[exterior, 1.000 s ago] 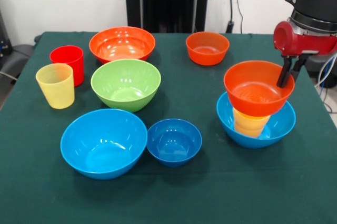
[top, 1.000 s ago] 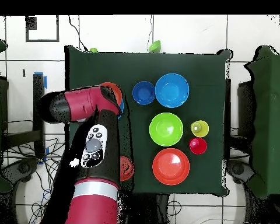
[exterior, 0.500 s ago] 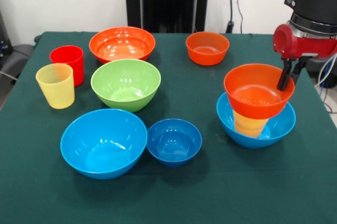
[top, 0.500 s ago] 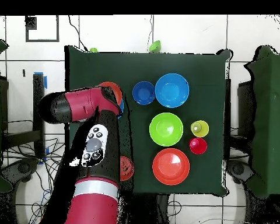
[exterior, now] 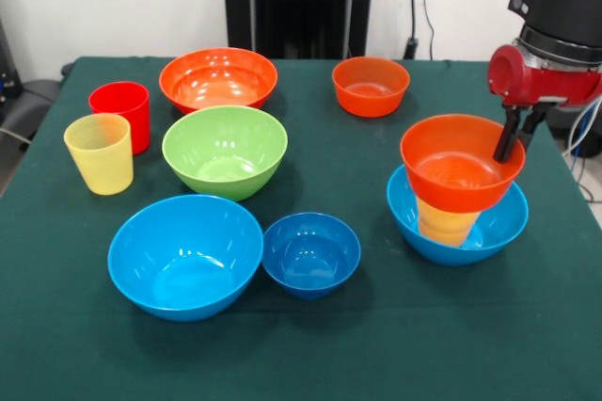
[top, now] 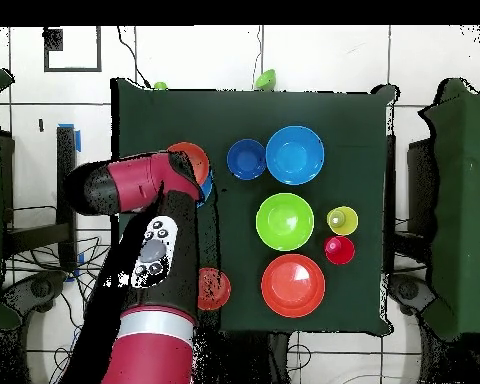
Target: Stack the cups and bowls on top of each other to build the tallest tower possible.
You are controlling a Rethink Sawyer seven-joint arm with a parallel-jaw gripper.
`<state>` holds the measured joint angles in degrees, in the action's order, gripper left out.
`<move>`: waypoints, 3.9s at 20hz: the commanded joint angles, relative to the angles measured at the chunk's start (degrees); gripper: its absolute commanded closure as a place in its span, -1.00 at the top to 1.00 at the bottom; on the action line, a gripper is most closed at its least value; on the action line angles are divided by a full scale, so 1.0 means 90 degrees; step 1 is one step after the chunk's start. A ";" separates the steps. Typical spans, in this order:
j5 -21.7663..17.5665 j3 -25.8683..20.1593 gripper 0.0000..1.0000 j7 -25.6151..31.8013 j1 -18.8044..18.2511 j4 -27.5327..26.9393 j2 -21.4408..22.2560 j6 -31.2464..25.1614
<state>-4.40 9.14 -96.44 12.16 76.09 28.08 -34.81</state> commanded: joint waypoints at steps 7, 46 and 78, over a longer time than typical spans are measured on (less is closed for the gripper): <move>-0.0362 -0.0041 -1.00 -0.0658 0.0197 0.0247 -0.0277 0.0013; -0.0141 -0.0326 -1.00 -0.0412 0.0011 0.0400 -0.0215 0.0009; 0.0049 -0.0716 -1.00 -0.0426 -0.0141 0.0613 -0.0099 -0.0095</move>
<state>-4.35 9.96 -96.44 11.53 78.11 27.04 -34.80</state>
